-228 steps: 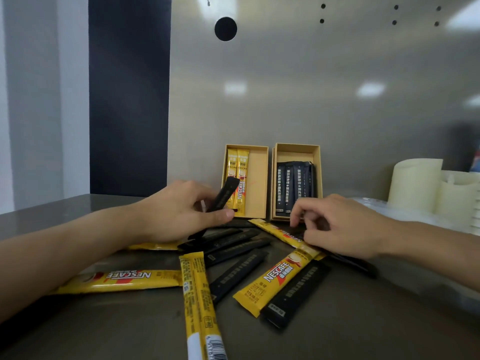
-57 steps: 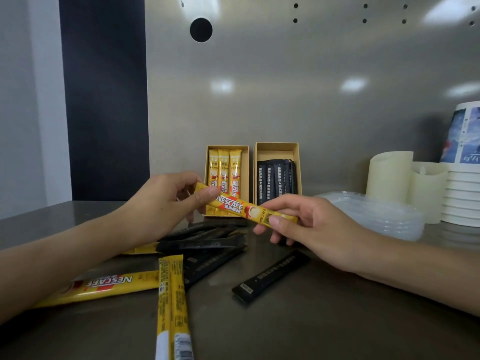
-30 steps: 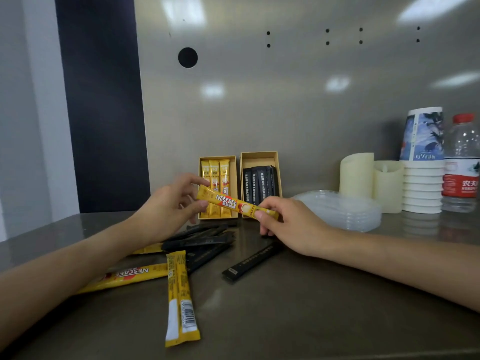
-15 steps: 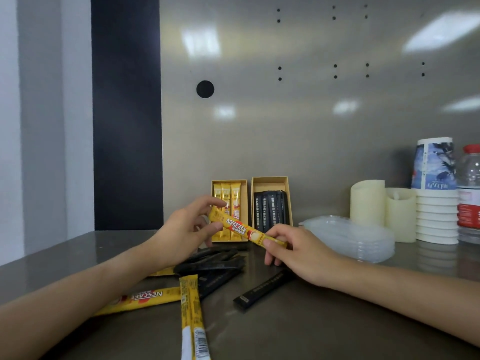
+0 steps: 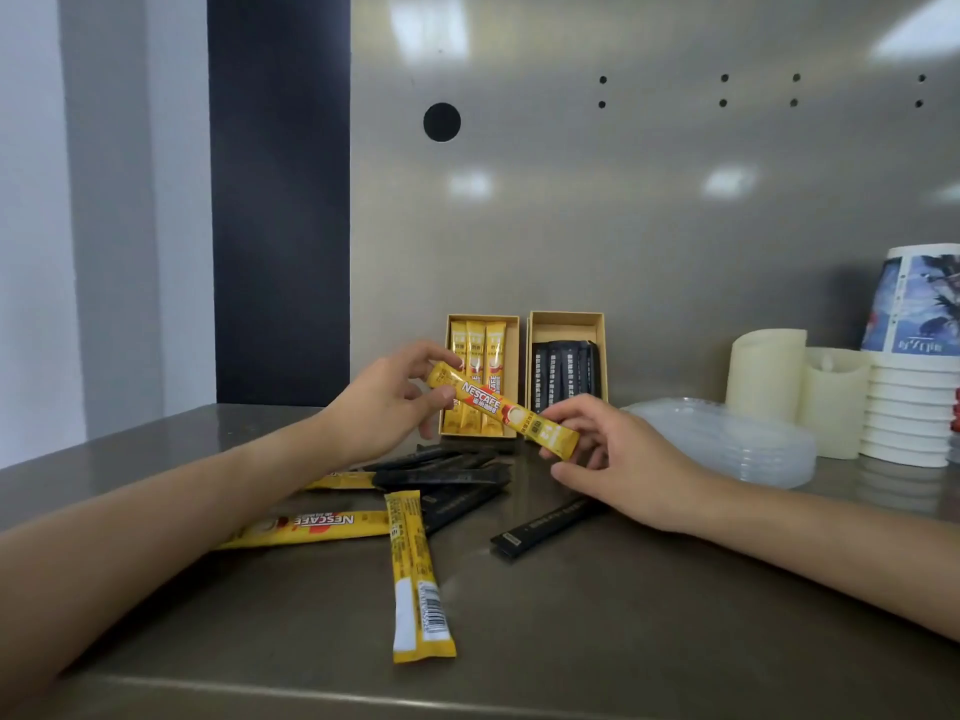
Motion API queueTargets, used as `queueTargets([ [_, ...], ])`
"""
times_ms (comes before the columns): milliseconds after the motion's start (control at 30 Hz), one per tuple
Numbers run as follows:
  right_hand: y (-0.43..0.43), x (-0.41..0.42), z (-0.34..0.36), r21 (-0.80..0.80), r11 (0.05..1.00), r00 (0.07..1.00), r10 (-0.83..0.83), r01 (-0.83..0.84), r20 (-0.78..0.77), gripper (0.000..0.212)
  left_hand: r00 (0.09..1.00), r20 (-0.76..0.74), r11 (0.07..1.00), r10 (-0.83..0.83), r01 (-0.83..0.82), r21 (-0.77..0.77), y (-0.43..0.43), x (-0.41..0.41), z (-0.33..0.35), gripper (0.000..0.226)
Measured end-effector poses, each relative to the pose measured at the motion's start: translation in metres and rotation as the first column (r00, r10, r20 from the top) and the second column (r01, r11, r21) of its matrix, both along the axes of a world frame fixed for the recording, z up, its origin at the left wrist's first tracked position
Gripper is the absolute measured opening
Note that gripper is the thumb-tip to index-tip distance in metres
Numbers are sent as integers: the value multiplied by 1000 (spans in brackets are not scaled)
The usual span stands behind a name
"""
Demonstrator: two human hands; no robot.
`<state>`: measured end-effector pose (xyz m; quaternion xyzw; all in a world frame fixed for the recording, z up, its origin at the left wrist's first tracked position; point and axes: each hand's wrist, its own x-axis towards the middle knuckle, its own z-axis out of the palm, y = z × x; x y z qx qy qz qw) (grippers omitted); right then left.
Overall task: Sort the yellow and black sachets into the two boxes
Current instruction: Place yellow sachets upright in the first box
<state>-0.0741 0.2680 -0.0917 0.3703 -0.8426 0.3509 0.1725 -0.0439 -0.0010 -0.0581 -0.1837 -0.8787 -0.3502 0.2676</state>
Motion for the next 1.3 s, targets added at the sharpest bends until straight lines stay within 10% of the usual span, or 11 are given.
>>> queueTargets([
  [1300,4,-5,5,-369,928,998,43,-54,-38,33,994,41,995,-97,97,-16,2,6,5,38],
])
